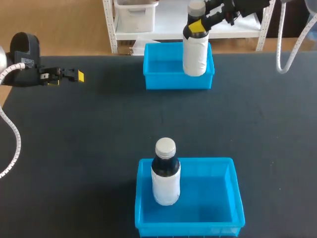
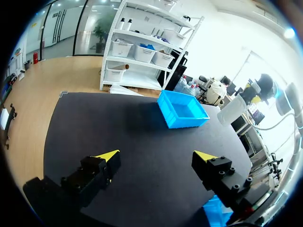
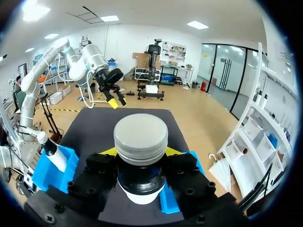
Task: Pick up the bottle, and place it in the far bin if it is heavy, or in the near bin if it is light.
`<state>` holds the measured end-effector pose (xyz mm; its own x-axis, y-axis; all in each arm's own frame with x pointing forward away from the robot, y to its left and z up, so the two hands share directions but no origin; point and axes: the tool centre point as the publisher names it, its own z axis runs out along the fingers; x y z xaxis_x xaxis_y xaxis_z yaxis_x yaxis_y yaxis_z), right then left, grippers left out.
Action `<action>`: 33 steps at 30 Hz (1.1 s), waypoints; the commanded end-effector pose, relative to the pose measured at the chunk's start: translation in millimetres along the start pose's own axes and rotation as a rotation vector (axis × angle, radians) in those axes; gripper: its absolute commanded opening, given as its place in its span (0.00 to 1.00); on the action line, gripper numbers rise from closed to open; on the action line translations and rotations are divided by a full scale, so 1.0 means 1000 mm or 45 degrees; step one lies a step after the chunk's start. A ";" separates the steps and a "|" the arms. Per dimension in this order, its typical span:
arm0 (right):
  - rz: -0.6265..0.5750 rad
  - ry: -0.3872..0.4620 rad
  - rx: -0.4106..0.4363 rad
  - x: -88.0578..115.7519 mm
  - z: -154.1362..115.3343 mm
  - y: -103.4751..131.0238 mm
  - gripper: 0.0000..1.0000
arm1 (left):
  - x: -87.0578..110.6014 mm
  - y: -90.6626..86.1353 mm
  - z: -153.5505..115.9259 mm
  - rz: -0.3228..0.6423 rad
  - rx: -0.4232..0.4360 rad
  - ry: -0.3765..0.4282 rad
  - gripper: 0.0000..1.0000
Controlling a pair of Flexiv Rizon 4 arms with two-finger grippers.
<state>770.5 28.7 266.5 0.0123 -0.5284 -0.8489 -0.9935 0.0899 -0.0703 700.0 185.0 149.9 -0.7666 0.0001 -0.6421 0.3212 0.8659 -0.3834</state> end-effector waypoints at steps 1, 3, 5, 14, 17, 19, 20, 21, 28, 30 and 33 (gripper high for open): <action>-0.009 0.012 -0.030 -0.008 0.005 -0.025 0.00 | 0.000 0.000 0.000 0.000 0.000 0.000 1.00; -0.024 0.018 -0.034 -0.009 0.009 -0.036 0.00 | 0.000 0.000 0.000 0.000 0.000 0.000 1.00; -0.045 0.019 -0.039 -0.011 0.013 -0.046 0.00 | 0.000 0.000 0.000 0.000 0.000 0.000 1.00; -0.094 0.020 -0.090 -0.011 0.044 -0.091 0.00 | 0.000 0.000 0.000 0.000 0.000 0.000 1.00; -0.108 0.018 -0.110 -0.008 0.057 -0.101 0.00 | 0.000 0.000 0.000 0.000 0.000 0.000 1.00; -0.119 0.019 -0.121 -0.005 0.064 -0.107 0.00 | 0.000 0.000 0.000 0.000 0.000 0.000 1.00; -0.123 0.018 -0.127 -0.004 0.068 -0.110 0.00 | 0.000 0.000 0.000 0.000 0.000 0.000 1.00; -0.125 0.018 -0.133 -0.002 0.072 -0.113 0.00 | 0.000 0.000 0.000 0.000 0.000 0.000 1.00; -0.105 -0.009 -0.162 0.011 0.094 -0.130 0.00 | 0.000 0.000 0.000 0.000 0.000 0.000 1.00; -0.092 -0.015 -0.171 0.015 0.101 -0.134 0.00 | 0.000 0.000 0.000 0.000 0.000 0.000 1.00; -0.074 -0.024 -0.181 0.021 0.109 -0.137 0.00 | 0.000 0.000 0.000 0.000 0.000 0.000 1.00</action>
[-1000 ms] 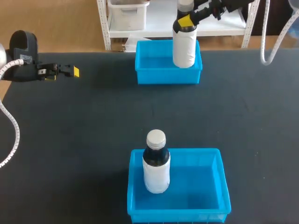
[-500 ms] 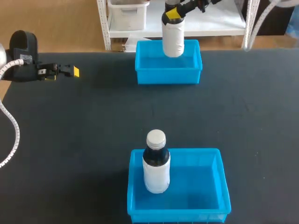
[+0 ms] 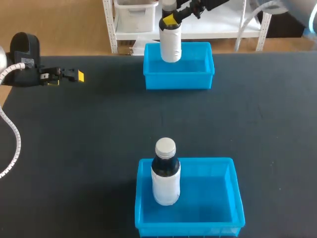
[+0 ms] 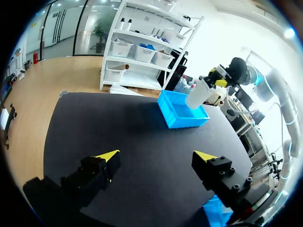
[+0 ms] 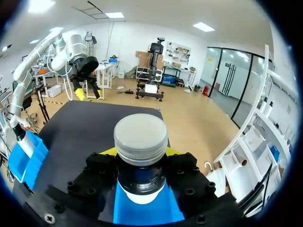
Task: Pick up the bottle, and place it in the far bin if it is heavy, or in the near bin if it is light.
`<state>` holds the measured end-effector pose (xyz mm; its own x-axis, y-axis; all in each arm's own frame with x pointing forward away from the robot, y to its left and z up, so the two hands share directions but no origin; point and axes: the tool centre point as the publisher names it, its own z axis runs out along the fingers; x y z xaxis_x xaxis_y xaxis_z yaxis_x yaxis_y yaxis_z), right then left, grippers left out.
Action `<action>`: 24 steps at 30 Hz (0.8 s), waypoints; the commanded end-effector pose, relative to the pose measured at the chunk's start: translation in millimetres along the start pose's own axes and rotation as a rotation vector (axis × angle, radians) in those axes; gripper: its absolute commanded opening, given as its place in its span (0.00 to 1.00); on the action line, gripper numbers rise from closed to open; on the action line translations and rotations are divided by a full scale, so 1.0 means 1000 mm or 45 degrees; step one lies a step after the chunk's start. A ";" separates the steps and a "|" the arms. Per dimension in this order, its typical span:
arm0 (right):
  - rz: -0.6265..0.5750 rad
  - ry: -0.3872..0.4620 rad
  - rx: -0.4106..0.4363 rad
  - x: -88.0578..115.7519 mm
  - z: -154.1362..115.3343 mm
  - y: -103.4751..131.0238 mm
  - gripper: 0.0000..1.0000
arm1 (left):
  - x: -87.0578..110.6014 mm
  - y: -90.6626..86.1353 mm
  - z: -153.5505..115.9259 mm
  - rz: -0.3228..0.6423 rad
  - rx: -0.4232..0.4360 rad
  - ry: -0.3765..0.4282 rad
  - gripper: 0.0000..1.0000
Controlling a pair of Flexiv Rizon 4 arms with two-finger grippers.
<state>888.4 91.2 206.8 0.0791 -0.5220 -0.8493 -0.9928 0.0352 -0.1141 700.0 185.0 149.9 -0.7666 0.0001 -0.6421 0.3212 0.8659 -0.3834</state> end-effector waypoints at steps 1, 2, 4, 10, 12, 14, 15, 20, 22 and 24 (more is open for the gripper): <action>0.013 -0.016 -0.153 0.006 0.013 -0.030 0.00 | 0.000 0.000 0.000 0.000 0.000 0.000 1.00; 0.018 -0.019 -0.156 0.008 0.015 -0.030 0.00 | 0.000 0.000 0.000 0.000 0.000 0.000 1.00; 0.026 -0.024 -0.163 0.011 0.020 -0.030 0.00 | 0.000 0.000 0.000 0.000 0.000 0.000 1.00; 0.048 -0.032 -0.179 0.023 0.033 -0.029 0.00 | 0.000 0.000 0.000 0.000 0.000 0.000 1.00; 0.057 -0.034 -0.186 0.028 0.037 -0.029 0.00 | 0.000 0.000 0.000 0.000 0.000 0.000 1.00; 0.065 -0.036 -0.191 0.031 0.040 -0.029 0.00 | 0.000 0.000 0.000 0.000 0.000 0.000 1.00; 0.070 -0.039 -0.195 0.033 0.041 -0.029 0.00 | 0.000 0.000 0.000 0.000 0.000 0.000 1.00; 0.089 -0.049 -0.210 0.039 0.049 -0.029 0.00 | 0.000 0.000 0.000 0.000 0.000 0.000 1.00; 0.090 -0.051 -0.213 0.039 0.051 -0.029 0.00 | 0.000 0.000 0.000 0.000 0.000 0.000 1.00; 0.093 -0.055 -0.216 0.040 0.052 -0.029 0.00 | 0.000 0.000 0.000 0.000 0.000 0.000 1.00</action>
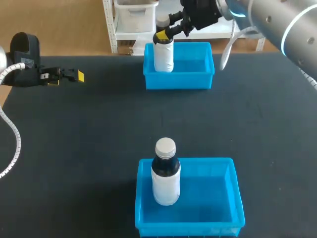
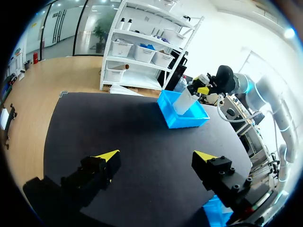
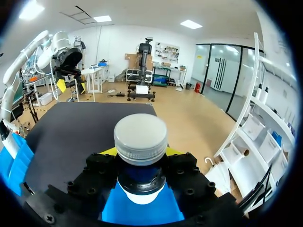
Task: Pick up the bottle, and place it in the far bin if it is heavy, or in the near bin if it is light.
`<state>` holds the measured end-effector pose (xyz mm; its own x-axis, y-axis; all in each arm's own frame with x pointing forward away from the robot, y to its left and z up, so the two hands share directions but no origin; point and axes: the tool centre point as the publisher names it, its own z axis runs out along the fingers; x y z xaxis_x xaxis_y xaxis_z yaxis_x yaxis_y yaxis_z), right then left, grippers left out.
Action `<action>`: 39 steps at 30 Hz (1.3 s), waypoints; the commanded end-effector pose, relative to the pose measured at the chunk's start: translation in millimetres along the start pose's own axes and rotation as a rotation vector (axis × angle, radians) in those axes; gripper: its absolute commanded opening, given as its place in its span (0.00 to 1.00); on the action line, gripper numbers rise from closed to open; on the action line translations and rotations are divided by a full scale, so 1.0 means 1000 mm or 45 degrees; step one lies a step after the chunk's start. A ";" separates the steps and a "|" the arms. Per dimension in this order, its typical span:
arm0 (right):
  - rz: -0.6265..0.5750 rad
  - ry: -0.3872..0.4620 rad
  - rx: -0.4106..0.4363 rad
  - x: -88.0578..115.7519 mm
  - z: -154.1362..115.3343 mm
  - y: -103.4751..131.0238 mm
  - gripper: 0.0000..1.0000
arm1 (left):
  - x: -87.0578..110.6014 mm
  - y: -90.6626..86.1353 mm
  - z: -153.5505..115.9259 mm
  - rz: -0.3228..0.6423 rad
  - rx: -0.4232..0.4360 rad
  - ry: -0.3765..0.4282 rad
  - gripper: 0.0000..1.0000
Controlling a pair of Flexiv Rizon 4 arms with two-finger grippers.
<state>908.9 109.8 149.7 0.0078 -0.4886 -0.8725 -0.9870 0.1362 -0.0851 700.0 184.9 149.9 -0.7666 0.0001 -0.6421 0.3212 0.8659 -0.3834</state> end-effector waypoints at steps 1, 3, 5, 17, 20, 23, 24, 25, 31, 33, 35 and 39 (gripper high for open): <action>0.004 -0.006 -0.311 -0.001 0.007 -0.015 0.00 | 0.000 0.000 0.000 0.000 0.000 0.000 1.00; 0.009 -0.010 -0.313 0.000 0.009 -0.015 0.00 | 0.000 0.000 0.000 0.000 0.000 0.000 1.00; 0.011 -0.011 -0.315 0.002 0.010 -0.015 0.00 | 0.000 0.000 0.000 0.000 0.000 0.000 1.00; 0.035 -0.015 -0.342 0.010 0.019 -0.011 0.00 | 0.000 0.000 0.000 0.000 0.000 0.000 1.00; 0.039 -0.014 -0.346 0.011 0.021 -0.010 0.00 | 0.000 0.000 0.000 0.000 0.000 0.000 1.00; 0.042 -0.013 -0.352 0.012 0.022 -0.009 0.13 | 0.000 0.000 0.000 0.000 0.000 0.000 1.00; 0.042 -0.013 -0.353 0.012 0.023 -0.009 0.16 | 0.000 0.000 0.000 0.000 0.000 0.000 1.00; 0.043 -0.013 -0.354 0.013 0.023 -0.009 0.15 | 0.000 0.000 0.000 0.000 0.000 0.000 1.00; 0.055 -0.008 -0.358 0.017 0.024 -0.009 0.41 | 0.000 0.000 0.000 0.000 0.000 0.000 1.00; 0.062 -0.006 -0.359 0.018 0.024 -0.009 0.44 | 0.000 0.000 0.000 0.000 0.000 0.000 1.00; 0.066 -0.004 -0.359 0.020 0.023 -0.009 0.45 | 0.000 0.000 0.000 0.000 0.000 0.000 1.00; 0.074 0.002 -0.358 0.022 0.022 -0.009 0.62 | 0.000 0.000 0.000 0.000 0.000 0.000 1.00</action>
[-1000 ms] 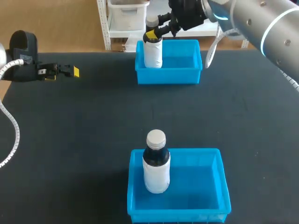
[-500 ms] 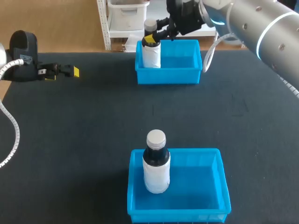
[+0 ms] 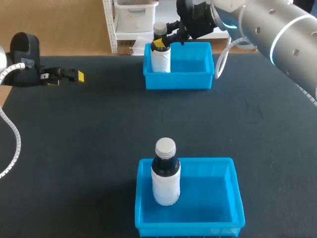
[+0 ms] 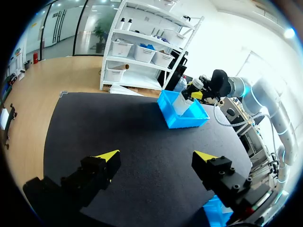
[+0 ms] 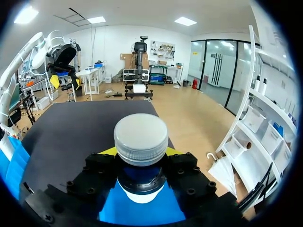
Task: Pick up the bottle, and place it in the far bin if it is heavy, or in the near bin if it is light.
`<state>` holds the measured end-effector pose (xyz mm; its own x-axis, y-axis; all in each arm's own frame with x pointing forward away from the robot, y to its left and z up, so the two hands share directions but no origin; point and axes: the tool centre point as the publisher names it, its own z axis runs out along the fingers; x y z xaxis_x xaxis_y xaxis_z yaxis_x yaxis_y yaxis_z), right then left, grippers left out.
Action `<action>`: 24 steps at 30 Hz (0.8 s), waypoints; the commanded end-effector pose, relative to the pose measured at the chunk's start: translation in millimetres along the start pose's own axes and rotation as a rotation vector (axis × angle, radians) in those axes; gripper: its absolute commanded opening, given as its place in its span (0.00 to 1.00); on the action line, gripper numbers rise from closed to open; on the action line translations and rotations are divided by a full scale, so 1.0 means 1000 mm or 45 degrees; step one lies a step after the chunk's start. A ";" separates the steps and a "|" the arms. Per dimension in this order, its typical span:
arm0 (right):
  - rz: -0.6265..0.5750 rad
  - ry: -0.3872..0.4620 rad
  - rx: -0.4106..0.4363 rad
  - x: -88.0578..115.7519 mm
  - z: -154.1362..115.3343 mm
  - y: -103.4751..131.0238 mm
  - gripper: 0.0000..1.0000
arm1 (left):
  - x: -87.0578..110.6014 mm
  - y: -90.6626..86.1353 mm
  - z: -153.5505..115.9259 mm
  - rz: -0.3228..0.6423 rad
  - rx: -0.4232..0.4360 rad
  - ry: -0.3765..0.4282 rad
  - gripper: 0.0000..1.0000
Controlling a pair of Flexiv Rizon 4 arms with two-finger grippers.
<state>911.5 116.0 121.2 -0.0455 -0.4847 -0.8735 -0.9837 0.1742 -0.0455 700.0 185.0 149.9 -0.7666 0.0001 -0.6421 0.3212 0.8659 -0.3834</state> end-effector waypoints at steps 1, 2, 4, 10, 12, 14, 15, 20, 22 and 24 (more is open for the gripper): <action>0.010 0.006 -0.376 0.000 0.003 -0.010 0.65 | 0.000 0.000 0.000 0.000 0.000 0.000 1.00; 0.014 0.008 -0.376 0.001 0.003 -0.010 0.68 | 0.000 0.000 0.000 0.000 0.000 0.000 1.00; 0.016 0.014 -0.376 0.001 0.003 -0.010 1.00 | 0.000 0.000 0.000 0.000 0.000 0.000 1.00; 0.026 0.048 -0.365 0.001 -0.009 -0.009 1.00 | 0.000 0.000 0.000 0.000 0.000 0.000 1.00; 0.038 0.074 -0.335 0.004 -0.018 -0.010 1.00 | 0.000 0.000 0.000 0.000 0.000 0.000 1.00; 0.054 0.091 -0.307 0.008 -0.029 -0.011 1.00 | 0.000 0.000 0.000 0.000 0.000 0.000 1.00; 0.058 0.100 -0.291 0.010 -0.036 -0.012 1.00 | 0.000 0.000 0.000 0.000 0.000 0.000 1.00; 0.104 0.134 -0.188 0.020 -0.074 -0.012 1.00 | 0.000 0.000 0.000 0.000 0.000 0.000 1.00; 0.110 0.160 -0.128 0.021 -0.092 -0.010 1.00 | 0.000 0.000 0.000 0.000 0.000 0.000 1.00; 0.128 0.163 -0.085 0.022 -0.108 -0.008 1.00 | 0.000 0.000 0.000 0.000 0.000 0.000 1.00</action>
<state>908.1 33.3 139.7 -0.1559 -0.5777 -0.8012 -0.9787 0.2003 0.0461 700.0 184.9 149.9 -0.7666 0.0001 -0.6421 0.3212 0.8659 -0.3834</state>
